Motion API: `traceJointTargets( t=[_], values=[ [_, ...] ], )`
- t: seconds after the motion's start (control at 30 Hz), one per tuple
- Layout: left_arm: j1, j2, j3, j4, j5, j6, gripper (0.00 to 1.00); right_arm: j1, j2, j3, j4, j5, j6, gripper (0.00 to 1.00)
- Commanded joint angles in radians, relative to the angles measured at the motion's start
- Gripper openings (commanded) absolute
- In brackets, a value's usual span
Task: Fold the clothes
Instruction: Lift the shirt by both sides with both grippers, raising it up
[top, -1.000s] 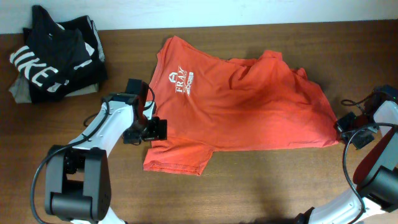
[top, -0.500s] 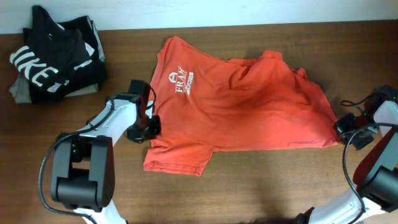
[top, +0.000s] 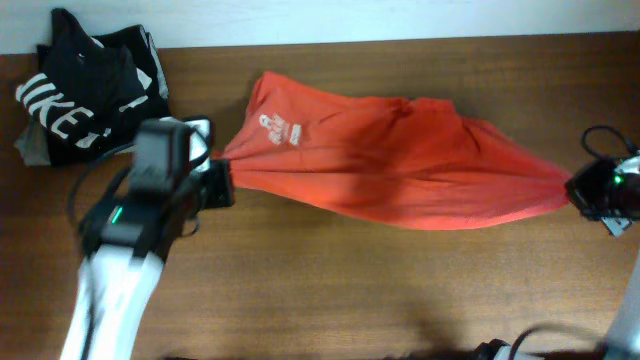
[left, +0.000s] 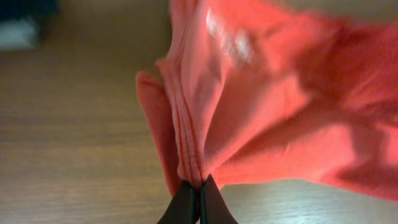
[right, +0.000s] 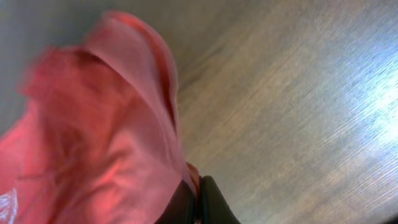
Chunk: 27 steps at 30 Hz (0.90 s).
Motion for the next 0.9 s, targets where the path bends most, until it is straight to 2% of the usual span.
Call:
traceJointTargets(
  t=[0.0,0.07,0.13,0.23,0.33,0.37,0.43,0.53,0.57,0.6,0.67,0.77,0.83,0.87],
  values=[
    [0.0,-0.248,0.075,-0.056,-0.077,-0.051,0.01,0.005,-0.19,0.1,-0.084,-0.031,-0.019,0.04],
    [0.0,-0.385,0.176,-0.095,-0.135,-0.057,0.01,0.005,-0.298,0.245,-0.163,-0.087,-0.091,0.04],
    [0.0,-0.444,0.254,-0.096,-0.204,-0.057,0.0,0.005,-0.325,0.398,-0.193,-0.093,-0.092,0.04],
    [0.0,-0.422,0.291,-0.078,-0.232,-0.057,0.01,0.005,-0.298,0.526,-0.203,-0.163,-0.092,0.04],
    [0.0,-0.267,0.291,-0.057,-0.232,-0.056,0.01,0.005,-0.201,0.533,-0.188,-0.244,-0.094,0.04],
    [0.0,-0.167,0.292,-0.015,-0.232,-0.056,0.0,0.005,-0.138,0.533,-0.156,-0.278,-0.096,0.04],
    [0.004,-0.003,0.292,0.095,-0.228,-0.056,0.01,0.005,-0.026,0.533,-0.052,-0.36,-0.092,0.04],
    [0.039,0.307,0.327,0.413,-0.115,-0.072,0.0,0.061,0.145,0.533,0.191,-0.476,0.008,0.04],
    [0.06,0.375,0.381,0.436,-0.085,-0.122,0.0,0.09,0.176,0.534,0.25,-0.479,0.038,0.04],
    [0.079,0.424,0.46,0.443,-0.049,-0.122,0.0,0.109,0.193,0.544,0.292,-0.479,0.041,0.04],
    [0.125,0.466,0.703,0.391,-0.042,-0.053,0.0,0.103,0.201,0.643,0.325,-0.479,0.056,0.04],
    [0.182,0.465,1.064,0.217,-0.035,-0.009,0.0,0.035,0.201,0.893,0.227,-0.478,0.066,0.04],
    [0.195,0.465,1.213,0.073,-0.034,-0.003,0.0,0.029,0.201,0.984,0.135,-0.474,0.029,0.04],
    [0.193,0.465,1.222,0.016,-0.03,-0.002,0.01,0.035,0.201,0.982,0.092,-0.47,0.007,0.04]
  ],
)
